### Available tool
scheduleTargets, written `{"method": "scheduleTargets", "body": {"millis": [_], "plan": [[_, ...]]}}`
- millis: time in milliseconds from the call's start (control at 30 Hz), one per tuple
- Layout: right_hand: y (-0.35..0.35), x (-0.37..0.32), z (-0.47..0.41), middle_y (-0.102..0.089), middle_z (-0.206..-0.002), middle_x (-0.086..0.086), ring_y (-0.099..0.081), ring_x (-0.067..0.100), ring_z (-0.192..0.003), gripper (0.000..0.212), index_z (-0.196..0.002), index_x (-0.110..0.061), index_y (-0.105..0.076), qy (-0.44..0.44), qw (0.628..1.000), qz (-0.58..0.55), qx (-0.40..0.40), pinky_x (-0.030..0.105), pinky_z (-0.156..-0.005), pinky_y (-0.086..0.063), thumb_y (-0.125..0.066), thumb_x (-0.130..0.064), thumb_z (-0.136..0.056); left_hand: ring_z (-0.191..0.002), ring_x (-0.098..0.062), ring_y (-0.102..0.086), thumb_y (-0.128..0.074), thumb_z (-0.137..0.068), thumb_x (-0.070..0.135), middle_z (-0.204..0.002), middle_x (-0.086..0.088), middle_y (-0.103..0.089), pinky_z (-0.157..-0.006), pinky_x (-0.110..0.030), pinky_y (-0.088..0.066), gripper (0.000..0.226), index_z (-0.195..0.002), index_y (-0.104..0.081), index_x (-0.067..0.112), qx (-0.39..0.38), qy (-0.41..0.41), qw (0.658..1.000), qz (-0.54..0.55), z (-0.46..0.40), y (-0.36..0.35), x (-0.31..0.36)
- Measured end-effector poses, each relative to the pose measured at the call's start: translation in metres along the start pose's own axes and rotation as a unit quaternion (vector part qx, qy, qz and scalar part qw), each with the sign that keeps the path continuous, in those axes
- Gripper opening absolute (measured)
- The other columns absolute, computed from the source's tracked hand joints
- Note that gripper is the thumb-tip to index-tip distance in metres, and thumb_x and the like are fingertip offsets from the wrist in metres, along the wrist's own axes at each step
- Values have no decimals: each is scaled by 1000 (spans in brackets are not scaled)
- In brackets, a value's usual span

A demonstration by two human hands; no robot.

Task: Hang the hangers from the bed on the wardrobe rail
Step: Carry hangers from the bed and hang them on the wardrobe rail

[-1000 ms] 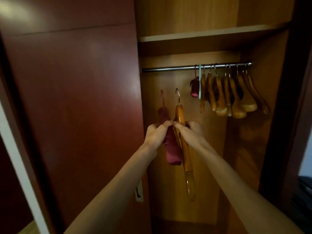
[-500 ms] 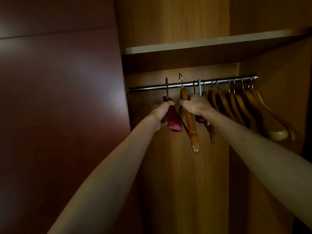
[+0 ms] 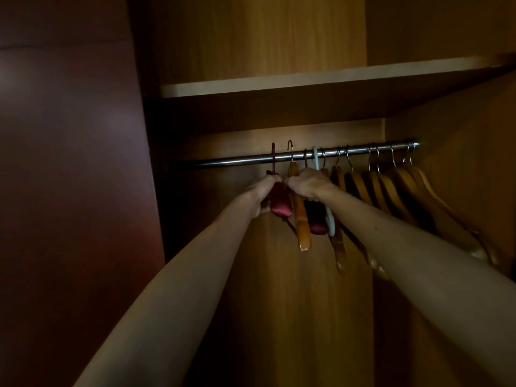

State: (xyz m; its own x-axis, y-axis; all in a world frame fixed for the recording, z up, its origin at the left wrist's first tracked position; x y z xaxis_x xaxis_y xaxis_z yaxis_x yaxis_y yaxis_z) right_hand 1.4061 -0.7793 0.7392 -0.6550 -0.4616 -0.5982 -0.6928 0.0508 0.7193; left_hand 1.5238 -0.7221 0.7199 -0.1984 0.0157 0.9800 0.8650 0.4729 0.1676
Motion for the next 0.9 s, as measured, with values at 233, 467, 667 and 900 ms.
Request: {"method": "scheduleTargets", "body": {"millis": [233,467,667,900], "plan": [[1,15,-2,-63,-75,6,-57,15,-57,39,-101,-7,-65,-23,999,31,-2,25,-47,-42,-52,-43,-97,-114,-27,-66,-63,-93,35,-119,-13,-69,-91,-36,-58,16,-93,-62,19,-30,17,999,-6,-14,-20,-11],[1,17,-3,-58,-72,7,-57,14,-57,33,-103,-7,-55,-28,997,66,-17,23,-45,-42,-51,-40,-100,-106,-27,-67,-63,-93,36,-116,-13,-69,-79,-35,-61,20,-103,-63,18,-33,14,999,2,-15,-28,-11],[-1,19,3,-63,-69,7,-54,12,-45,37,-107,-2,-65,-39,998,55,-12,17,-33,-38,-57,-37,-98,-107,-27,-67,-63,-93,40,-116,-12,-70,-84,-36,-60,30,-113,-65,17,-46,10,999,-2,-14,-28,-21],[0,27,35,-67,-66,5,-61,11,-47,31,-81,-9,-67,4,998,34,43,17,-41,-42,-66,-38,-93,-92,-15,-63,-57,-98,45,-97,-1,-66,-72,-26,-55,20,-96,-59,24,-17,-20,1000,-10,18,-19,-30]]}}
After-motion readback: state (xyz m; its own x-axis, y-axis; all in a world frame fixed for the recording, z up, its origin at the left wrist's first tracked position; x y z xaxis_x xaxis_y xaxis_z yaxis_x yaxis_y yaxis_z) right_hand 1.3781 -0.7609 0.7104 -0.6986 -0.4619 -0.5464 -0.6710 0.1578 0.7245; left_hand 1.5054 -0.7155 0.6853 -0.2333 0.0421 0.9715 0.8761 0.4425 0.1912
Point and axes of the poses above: each hand's wrist, its own z-axis away from the middle knuckle, its own y-axis out of the back of the hand, x = y × z, the point moved 2 cm from there along -z, towards the middle knuckle
